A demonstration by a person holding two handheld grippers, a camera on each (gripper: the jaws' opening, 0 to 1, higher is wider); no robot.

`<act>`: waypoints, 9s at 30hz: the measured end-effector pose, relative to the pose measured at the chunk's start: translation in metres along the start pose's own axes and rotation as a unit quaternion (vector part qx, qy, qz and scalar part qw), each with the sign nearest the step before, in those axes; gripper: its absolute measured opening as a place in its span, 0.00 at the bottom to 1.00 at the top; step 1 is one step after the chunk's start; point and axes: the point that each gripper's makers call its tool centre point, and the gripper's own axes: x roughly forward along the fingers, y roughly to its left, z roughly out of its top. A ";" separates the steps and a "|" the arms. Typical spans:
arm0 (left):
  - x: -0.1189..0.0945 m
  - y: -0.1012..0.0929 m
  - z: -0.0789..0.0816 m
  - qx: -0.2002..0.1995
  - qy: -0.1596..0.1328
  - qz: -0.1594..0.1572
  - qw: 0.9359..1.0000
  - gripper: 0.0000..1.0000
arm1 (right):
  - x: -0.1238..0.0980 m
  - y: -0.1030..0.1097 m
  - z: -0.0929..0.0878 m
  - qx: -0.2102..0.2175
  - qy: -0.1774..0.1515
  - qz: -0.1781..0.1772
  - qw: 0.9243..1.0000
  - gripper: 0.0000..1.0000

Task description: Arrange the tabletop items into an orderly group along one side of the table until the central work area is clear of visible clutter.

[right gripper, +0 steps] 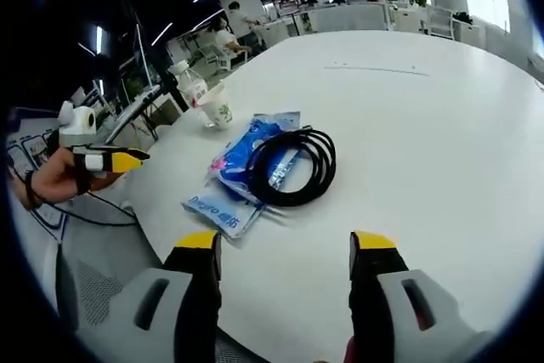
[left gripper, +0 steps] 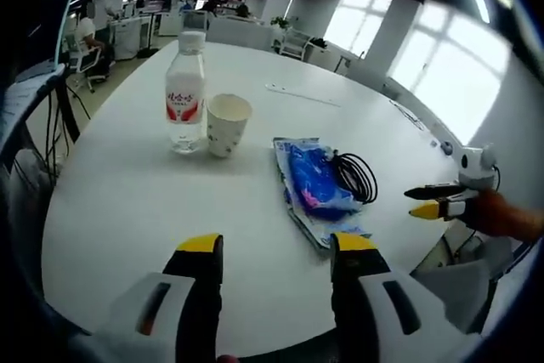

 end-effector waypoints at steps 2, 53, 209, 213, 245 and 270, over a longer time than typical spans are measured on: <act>0.000 -0.001 -0.001 -0.004 -0.001 -0.003 1.000 0.51 | 0.003 -0.003 0.002 0.004 -0.002 -0.001 1.000 0.60; -0.029 0.014 0.004 -0.033 -0.029 0.038 0.998 0.50 | 0.084 -0.050 0.038 0.148 -0.035 -0.028 0.988 0.26; -0.020 -0.007 0.025 -0.007 -0.039 0.003 0.999 0.55 | 0.028 -0.067 0.048 -0.072 0.031 -0.013 0.997 0.28; -0.021 -0.008 0.023 -0.012 -0.039 0.001 0.999 0.55 | 0.040 -0.056 0.057 -0.093 0.037 0.001 0.995 0.28; -0.038 -0.003 0.014 -0.015 -0.040 0.003 0.999 0.55 | 0.118 -0.011 0.088 -0.303 0.115 0.093 0.942 0.27; -0.034 -0.010 0.007 -0.010 -0.025 -0.003 1.000 0.55 | 0.148 -0.010 0.097 -0.291 0.099 0.094 0.947 0.00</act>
